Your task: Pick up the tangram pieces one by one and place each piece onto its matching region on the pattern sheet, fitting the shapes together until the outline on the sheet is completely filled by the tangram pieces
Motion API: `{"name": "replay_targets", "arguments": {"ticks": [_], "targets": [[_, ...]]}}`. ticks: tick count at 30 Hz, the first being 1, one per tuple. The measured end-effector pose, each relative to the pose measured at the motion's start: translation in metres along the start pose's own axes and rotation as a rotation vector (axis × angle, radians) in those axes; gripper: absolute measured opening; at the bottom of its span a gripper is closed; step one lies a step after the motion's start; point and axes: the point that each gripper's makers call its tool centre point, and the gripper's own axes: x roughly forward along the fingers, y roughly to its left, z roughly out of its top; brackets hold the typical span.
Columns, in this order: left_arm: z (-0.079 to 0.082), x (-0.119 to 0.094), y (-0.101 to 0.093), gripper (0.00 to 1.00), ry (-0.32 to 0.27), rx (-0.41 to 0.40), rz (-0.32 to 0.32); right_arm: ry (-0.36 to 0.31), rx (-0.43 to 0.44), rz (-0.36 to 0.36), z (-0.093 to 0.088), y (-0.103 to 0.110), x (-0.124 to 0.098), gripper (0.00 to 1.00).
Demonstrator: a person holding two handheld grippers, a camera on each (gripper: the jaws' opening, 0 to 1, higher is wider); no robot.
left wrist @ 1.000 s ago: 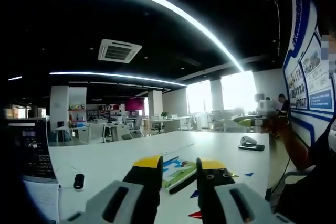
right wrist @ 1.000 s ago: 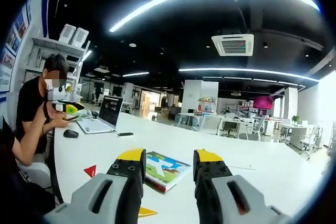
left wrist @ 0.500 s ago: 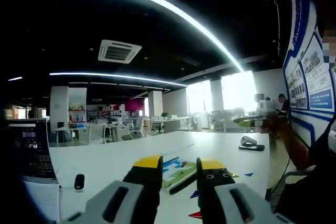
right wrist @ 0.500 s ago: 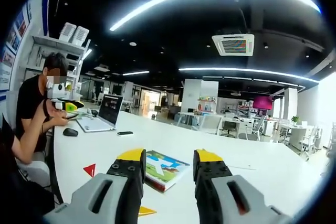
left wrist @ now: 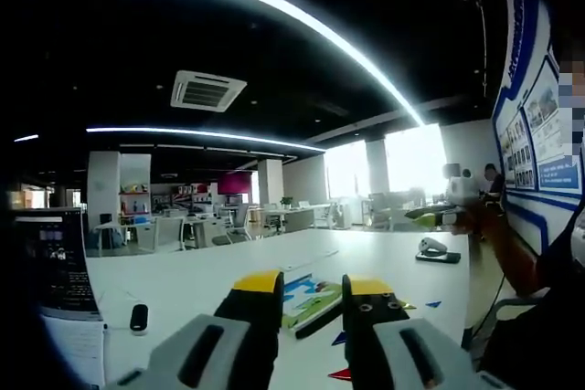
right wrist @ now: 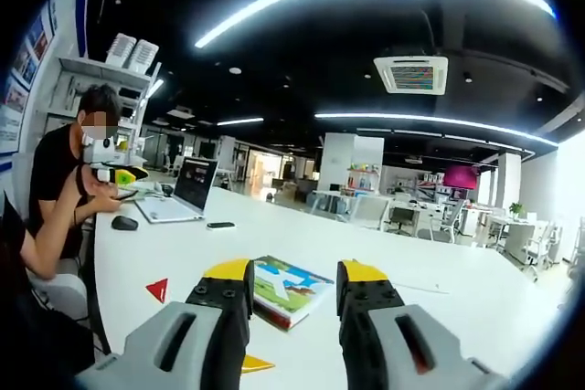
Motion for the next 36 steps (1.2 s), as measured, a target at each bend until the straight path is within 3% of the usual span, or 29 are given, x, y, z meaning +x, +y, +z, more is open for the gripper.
{"name": "replay_targets", "arguments": {"ticks": [6, 12, 28, 36], "targets": [[0.000, -0.001, 0.000, 0.27, 0.000, 0.000, 0.000, 0.011, -0.014, 0.013, -0.001, 0.006, 0.003, 0.37], [-0.003, -0.004, 0.005, 0.27, 0.004, -0.011, 0.017, -0.045, -0.034, 0.028, 0.023, 0.011, 0.001, 0.37], [0.004, -0.015, 0.015, 0.27, -0.026, -0.020, 0.044, 0.039, -0.047, 0.052, 0.004, 0.009, 0.021, 0.38], [0.005, -0.016, 0.014, 0.26, -0.030, -0.018, 0.041, 0.140, -0.146, 0.115, -0.003, 0.023, 0.041, 0.38]]}}
